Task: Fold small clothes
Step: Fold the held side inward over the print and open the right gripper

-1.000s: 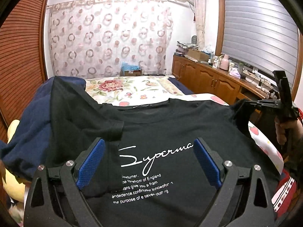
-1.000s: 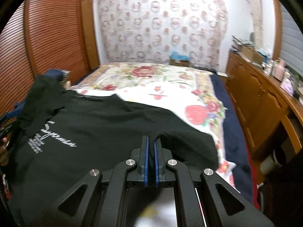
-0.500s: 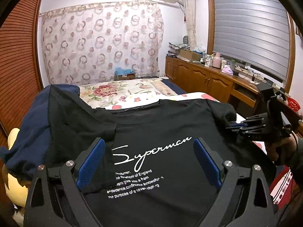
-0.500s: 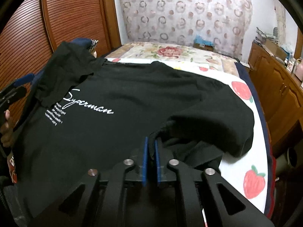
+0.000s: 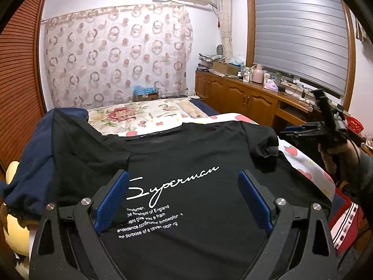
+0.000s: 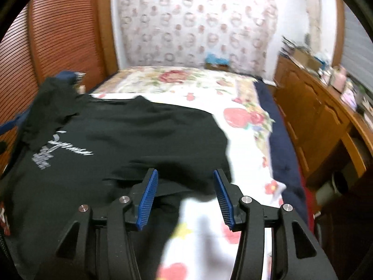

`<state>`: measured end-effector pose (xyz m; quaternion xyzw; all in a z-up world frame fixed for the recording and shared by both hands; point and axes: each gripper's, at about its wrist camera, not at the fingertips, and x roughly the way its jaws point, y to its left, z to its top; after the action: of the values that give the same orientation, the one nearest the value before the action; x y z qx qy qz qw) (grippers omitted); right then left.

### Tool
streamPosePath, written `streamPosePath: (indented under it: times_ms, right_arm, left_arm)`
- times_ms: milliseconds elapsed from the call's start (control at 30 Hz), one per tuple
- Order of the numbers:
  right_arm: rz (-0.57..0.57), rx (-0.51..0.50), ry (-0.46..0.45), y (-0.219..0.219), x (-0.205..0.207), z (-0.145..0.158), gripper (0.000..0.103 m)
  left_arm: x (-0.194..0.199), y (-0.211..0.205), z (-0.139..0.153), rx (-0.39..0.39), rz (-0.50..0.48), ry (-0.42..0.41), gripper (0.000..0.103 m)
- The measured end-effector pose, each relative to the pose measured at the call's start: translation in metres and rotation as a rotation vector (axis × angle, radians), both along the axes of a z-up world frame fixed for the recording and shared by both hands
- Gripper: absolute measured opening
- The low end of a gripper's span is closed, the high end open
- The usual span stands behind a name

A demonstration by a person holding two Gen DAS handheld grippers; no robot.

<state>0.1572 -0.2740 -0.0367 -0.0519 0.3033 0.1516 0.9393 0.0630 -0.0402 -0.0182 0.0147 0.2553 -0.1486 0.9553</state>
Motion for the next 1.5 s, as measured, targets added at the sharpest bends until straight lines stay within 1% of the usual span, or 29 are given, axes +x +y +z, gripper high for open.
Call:
streamPosePath:
  times_ms: [133,233,300,333,367,400,433,467,533,700,800,900,1000,1033,1067,1100,1133,1167,1200,1267,1367,1500]
  right_arm:
    - [-0.05,0.021,0.067,-0.02,0.032,-0.018,0.051]
    - [-0.051,0.062,0.107,-0.023,0.049,-0.027,0.051]
    - [-0.038,0.089,0.121,-0.022,0.06,-0.027,0.051]
    - [-0.028,0.1,0.125,-0.023,0.06,-0.028,0.04]
    - [-0.014,0.112,0.128,-0.024,0.062,-0.027,0.02]
    - [0.009,0.121,0.132,-0.018,0.066,-0.025,0.01]
    - [0.029,0.124,0.129,-0.009,0.07,-0.02,0.005]
    - [0.044,0.119,0.114,0.002,0.069,-0.015,0.004]
    - [0.078,0.119,0.083,0.001,0.071,-0.004,0.003]
    - [0.159,0.091,0.016,0.028,0.073,0.025,0.003]
    - [0.192,0.069,0.01,0.049,0.074,0.034,0.003]
    - [0.23,0.044,0.0,0.068,0.078,0.035,0.003]
    - [0.25,0.045,0.006,0.083,0.081,0.033,0.003]
    - [0.263,0.06,0.012,0.084,0.084,0.032,0.007]
    - [0.283,0.075,0.024,0.086,0.083,0.032,0.016]
    - [0.302,0.084,0.031,0.086,0.081,0.032,0.022]
    - [0.304,0.078,0.024,0.084,0.076,0.032,0.035]
    - [0.294,0.062,0.015,0.082,0.072,0.03,0.039]
    - [0.29,0.054,0.01,0.077,0.068,0.029,0.041]
    - [0.285,0.035,0.012,0.071,0.064,0.028,0.041]
    - [0.237,-0.026,0.0,0.059,0.052,0.023,0.041]
    - [0.222,-0.022,0.027,0.036,0.038,0.003,0.041]
  left_arm:
    - [0.001,0.0,-0.004,0.002,-0.002,0.013,0.095]
    - [0.001,0.002,-0.004,-0.002,0.0,0.018,0.095]
    - [0.001,0.003,-0.005,-0.004,0.003,0.021,0.095]
    - [0.002,0.004,-0.005,-0.005,0.005,0.023,0.095]
    - [0.002,0.005,-0.006,-0.007,0.007,0.024,0.095]
    - [0.002,0.006,-0.006,-0.009,0.007,0.025,0.095]
    - [0.001,0.007,-0.006,-0.01,0.009,0.025,0.095]
    - [0.001,0.008,-0.006,-0.01,0.012,0.024,0.095]
    - [0.001,0.009,-0.006,-0.013,0.015,0.023,0.095]
    - [0.001,0.012,-0.008,-0.021,0.023,0.026,0.095]
    - [0.0,0.015,-0.009,-0.025,0.028,0.028,0.095]
    - [0.001,0.018,-0.01,-0.029,0.033,0.034,0.095]
    - [0.002,0.019,-0.011,-0.03,0.037,0.037,0.095]
    - [0.001,0.02,-0.011,-0.031,0.038,0.038,0.095]
    - [0.001,0.021,-0.011,-0.033,0.039,0.039,0.095]
    - [0.001,0.021,-0.011,-0.033,0.04,0.039,0.095]
    - [0.001,0.021,-0.011,-0.034,0.041,0.039,0.095]
    - [0.001,0.022,-0.011,-0.034,0.042,0.041,0.095]
    - [0.002,0.023,-0.011,-0.034,0.044,0.041,0.095]
    - [0.002,0.023,-0.011,-0.038,0.047,0.04,0.095]
    - [0.003,0.025,-0.011,-0.041,0.049,0.041,0.095]
    - [0.003,0.026,-0.011,-0.038,0.051,0.041,0.095]
